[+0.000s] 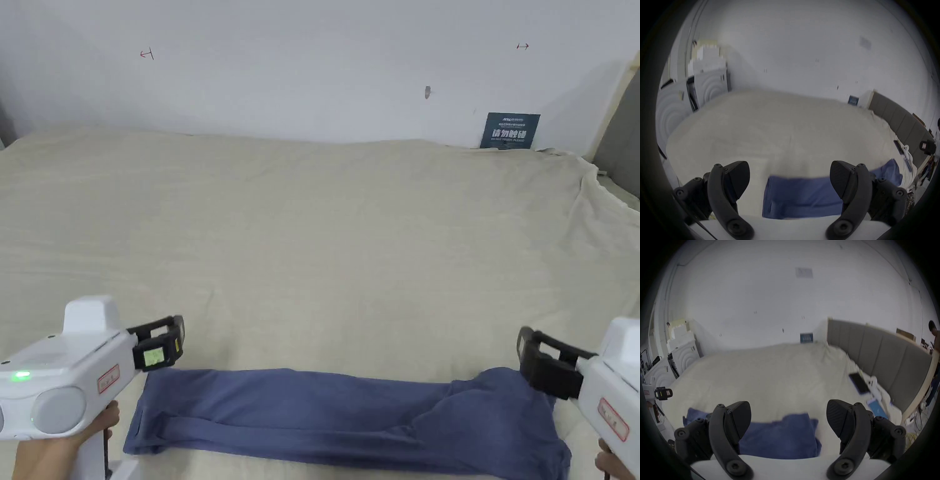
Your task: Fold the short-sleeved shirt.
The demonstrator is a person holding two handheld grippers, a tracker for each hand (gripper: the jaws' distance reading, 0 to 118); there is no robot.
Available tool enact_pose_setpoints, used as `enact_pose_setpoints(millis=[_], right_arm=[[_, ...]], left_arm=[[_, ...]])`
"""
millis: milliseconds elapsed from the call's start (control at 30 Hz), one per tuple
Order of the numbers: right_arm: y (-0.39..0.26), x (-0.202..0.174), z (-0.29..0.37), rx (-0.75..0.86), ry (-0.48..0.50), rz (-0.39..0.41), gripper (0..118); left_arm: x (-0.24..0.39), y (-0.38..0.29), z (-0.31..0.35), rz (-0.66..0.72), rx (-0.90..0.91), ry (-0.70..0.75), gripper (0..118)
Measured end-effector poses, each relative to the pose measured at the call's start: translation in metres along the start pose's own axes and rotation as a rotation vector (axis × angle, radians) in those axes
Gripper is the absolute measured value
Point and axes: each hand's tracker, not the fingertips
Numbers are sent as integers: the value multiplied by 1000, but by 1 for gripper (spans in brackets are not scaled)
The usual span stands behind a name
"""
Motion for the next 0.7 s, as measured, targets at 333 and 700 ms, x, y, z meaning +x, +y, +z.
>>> enact_pose_setpoints(millis=[333, 700], right_arm=[[22, -37, 12, 177, -43, 82, 92], [19, -55, 14, 244, -55, 122, 0]], left_arm=[[45, 20, 24, -52, 220, 39, 86], [53, 15, 31, -62, 263, -47, 0]])
